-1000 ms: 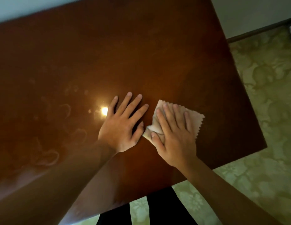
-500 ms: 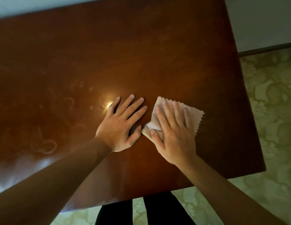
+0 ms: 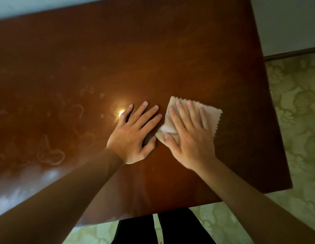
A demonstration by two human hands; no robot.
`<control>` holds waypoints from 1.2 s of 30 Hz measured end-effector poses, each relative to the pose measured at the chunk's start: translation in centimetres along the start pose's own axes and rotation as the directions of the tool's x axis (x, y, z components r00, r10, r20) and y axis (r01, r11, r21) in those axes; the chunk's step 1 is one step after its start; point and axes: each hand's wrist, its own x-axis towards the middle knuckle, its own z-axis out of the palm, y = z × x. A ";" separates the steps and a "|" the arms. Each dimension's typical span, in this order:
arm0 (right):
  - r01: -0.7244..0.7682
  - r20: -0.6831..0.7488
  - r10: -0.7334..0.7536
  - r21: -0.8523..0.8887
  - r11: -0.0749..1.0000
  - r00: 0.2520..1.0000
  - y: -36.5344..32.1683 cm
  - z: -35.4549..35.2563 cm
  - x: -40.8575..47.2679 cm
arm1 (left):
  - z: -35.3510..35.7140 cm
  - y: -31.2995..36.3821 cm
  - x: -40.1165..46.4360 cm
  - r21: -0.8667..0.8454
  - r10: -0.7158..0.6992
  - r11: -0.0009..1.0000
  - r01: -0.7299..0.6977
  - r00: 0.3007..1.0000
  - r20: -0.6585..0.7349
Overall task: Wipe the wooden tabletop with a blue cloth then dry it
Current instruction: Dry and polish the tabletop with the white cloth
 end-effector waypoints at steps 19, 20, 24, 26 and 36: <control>-0.016 0.046 0.016 -0.018 1.000 0.999 1.6 -0.2 3.9 | -2.8 -1.7 6.2 -0.041 -0.117 0.992 0.115 0.993 -0.027; -0.015 0.055 0.017 -0.021 1.000 0.998 1.6 -0.1 3.5 | -3.1 -2.5 7.8 -0.022 -0.153 0.988 0.153 0.988 -0.017; -0.012 0.059 0.013 -0.015 1.000 0.998 2.0 0.0 4.3 | -3.2 -4.7 13.7 0.028 -0.267 0.964 0.266 0.963 0.044; 0.009 0.050 -0.008 -0.017 1.000 0.999 2.6 0.0 5.7 | -2.7 -5.2 14.7 0.038 -0.283 0.959 0.282 0.958 0.050; 0.002 0.069 0.001 -0.041 0.999 0.998 5.7 -1.0 15.1 | -2.3 -5.4 14.6 0.023 -0.281 0.960 0.281 0.959 0.036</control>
